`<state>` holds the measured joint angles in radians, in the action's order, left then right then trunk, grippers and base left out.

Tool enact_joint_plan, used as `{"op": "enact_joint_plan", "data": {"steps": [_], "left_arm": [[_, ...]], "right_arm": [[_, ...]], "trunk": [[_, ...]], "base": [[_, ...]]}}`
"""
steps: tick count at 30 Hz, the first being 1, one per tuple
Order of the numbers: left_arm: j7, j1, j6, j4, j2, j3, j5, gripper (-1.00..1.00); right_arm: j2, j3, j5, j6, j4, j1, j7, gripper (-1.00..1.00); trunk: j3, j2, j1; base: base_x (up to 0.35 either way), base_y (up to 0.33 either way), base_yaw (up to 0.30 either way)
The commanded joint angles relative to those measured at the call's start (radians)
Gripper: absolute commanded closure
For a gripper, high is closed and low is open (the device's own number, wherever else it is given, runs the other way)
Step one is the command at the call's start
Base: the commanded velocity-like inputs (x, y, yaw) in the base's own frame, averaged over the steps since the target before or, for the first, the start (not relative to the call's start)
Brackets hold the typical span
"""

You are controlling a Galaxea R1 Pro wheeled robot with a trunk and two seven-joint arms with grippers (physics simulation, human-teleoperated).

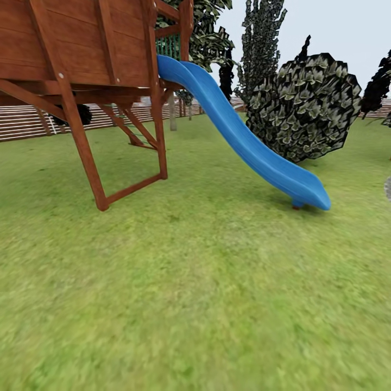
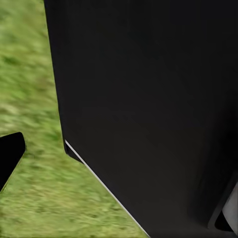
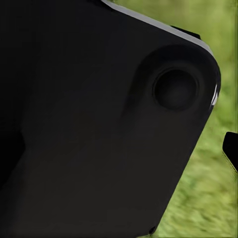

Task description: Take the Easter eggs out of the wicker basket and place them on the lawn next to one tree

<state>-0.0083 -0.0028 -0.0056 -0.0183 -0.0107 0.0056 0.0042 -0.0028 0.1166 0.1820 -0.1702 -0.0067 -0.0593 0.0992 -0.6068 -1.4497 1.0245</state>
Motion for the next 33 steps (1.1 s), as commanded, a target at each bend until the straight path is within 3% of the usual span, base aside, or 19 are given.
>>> {"op": "enact_joint_plan", "data": {"steps": [1, 33], "left_arm": [[-0.001, 0.0, -0.001, 0.0, 0.0, 0.001, 0.0, -1.0], [-0.001, 0.0, -0.001, 0.0, 0.0, 0.001, 0.0, -1.0]], "right_arm": [[0.0, 0.008, -0.001, -0.003, 0.001, -0.001, 0.001, -1.0], [-0.002, 0.008, 0.001, -0.003, 0.0, -0.001, 0.001, -1.0]], "trunk": [[-0.001, 0.0, 0.001], [-0.001, 0.0, 0.001]], "base": [[0.317, 0.101, -0.002], [0.317, 0.101, -0.001]]}}
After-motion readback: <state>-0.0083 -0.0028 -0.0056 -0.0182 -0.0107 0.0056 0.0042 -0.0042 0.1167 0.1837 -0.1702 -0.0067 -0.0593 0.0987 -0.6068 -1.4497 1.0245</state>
